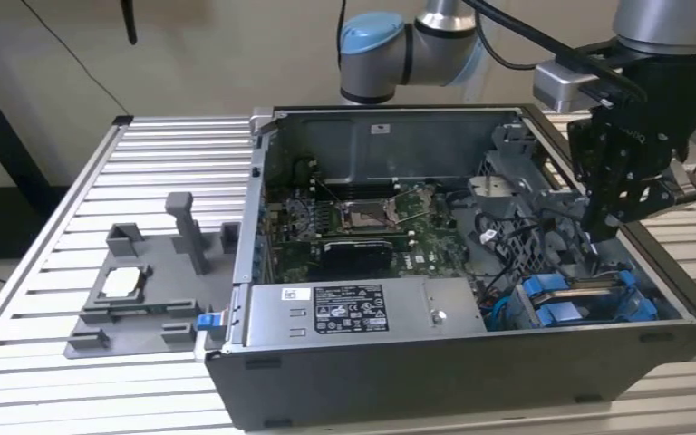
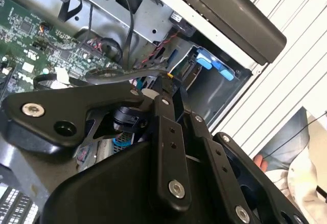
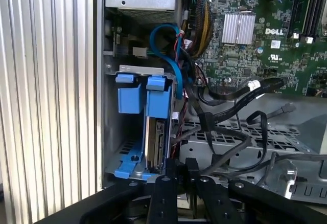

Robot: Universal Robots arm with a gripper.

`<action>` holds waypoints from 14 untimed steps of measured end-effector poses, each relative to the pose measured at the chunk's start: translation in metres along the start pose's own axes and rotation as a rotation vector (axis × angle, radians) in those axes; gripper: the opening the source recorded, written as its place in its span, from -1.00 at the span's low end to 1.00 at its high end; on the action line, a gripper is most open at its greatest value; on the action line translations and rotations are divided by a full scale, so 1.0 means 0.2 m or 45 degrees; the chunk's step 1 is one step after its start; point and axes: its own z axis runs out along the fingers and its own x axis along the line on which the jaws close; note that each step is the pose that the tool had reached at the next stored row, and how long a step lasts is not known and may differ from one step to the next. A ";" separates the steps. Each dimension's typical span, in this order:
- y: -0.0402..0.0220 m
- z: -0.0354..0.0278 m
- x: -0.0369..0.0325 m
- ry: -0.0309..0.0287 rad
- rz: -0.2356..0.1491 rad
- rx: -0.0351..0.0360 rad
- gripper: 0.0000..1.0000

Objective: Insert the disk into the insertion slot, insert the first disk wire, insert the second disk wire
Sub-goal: 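Insert the first disk wire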

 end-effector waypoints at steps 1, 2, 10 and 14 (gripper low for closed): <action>-0.005 0.003 0.007 -0.0010 -0.001 -0.0121 -0.62; -0.009 0.006 0.015 -0.0019 -0.002 -0.0239 -0.62; -0.028 0.031 0.077 -0.0067 -0.007 -0.0905 -0.62; -0.045 0.048 0.106 -0.0088 -0.010 -0.1160 -0.62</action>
